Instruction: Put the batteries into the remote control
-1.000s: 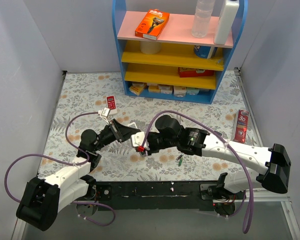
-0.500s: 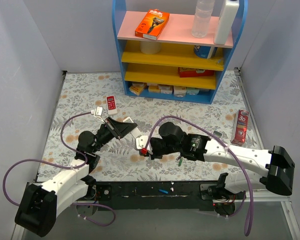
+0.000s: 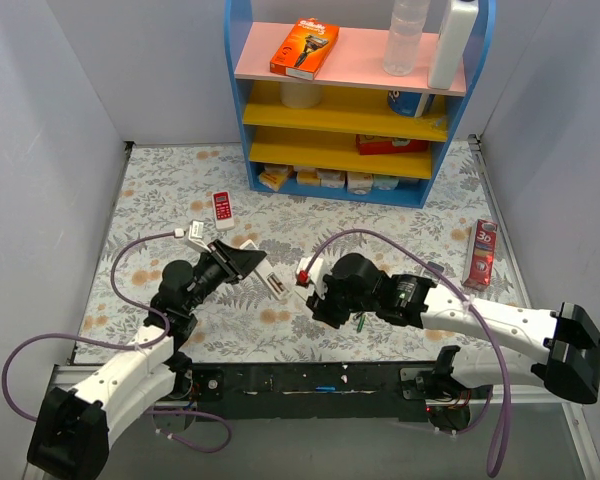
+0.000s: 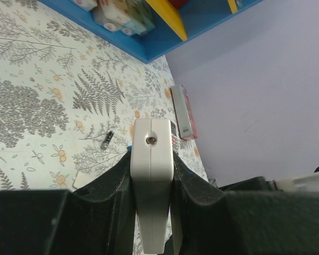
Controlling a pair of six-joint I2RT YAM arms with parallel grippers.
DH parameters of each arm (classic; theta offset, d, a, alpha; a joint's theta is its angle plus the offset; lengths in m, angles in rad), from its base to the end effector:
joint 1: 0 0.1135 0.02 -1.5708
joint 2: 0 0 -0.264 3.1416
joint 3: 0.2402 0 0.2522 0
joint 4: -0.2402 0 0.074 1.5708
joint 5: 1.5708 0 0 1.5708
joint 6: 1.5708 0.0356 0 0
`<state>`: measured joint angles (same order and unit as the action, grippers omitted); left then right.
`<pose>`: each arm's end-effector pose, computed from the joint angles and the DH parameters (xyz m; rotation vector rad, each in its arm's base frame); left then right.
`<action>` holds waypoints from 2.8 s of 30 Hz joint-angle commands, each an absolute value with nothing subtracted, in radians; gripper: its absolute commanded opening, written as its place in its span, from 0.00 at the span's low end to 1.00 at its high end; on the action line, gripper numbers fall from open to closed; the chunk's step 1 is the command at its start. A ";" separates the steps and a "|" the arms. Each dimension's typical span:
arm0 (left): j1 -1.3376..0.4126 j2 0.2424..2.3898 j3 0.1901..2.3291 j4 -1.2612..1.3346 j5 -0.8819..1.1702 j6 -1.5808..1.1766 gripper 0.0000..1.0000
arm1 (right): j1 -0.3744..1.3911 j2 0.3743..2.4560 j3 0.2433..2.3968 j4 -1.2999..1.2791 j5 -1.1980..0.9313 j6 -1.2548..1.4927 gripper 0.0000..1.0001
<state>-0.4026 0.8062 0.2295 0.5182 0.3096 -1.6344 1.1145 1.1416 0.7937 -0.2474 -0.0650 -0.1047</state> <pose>0.1641 -0.0817 0.2144 -0.8908 1.7546 -1.7225 0.1088 0.2268 0.2650 -1.3128 1.8125 0.6379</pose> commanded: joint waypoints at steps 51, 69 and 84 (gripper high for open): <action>-0.406 0.365 0.408 -0.094 0.032 -1.404 0.00 | 1.551 1.628 0.954 -0.604 0.086 0.143 0.30; -0.407 0.380 0.393 -0.057 0.058 -1.417 0.00 | 1.543 1.684 0.969 -0.629 0.067 0.143 0.08; -0.407 0.399 0.239 0.195 0.164 -1.565 0.00 | 1.468 1.453 1.101 -0.542 0.251 0.176 0.01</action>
<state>-0.4026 0.3923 0.2672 0.0734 0.1238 -1.5120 1.5093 1.5677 1.0325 -0.6289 0.1608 0.1539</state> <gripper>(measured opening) 0.230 0.109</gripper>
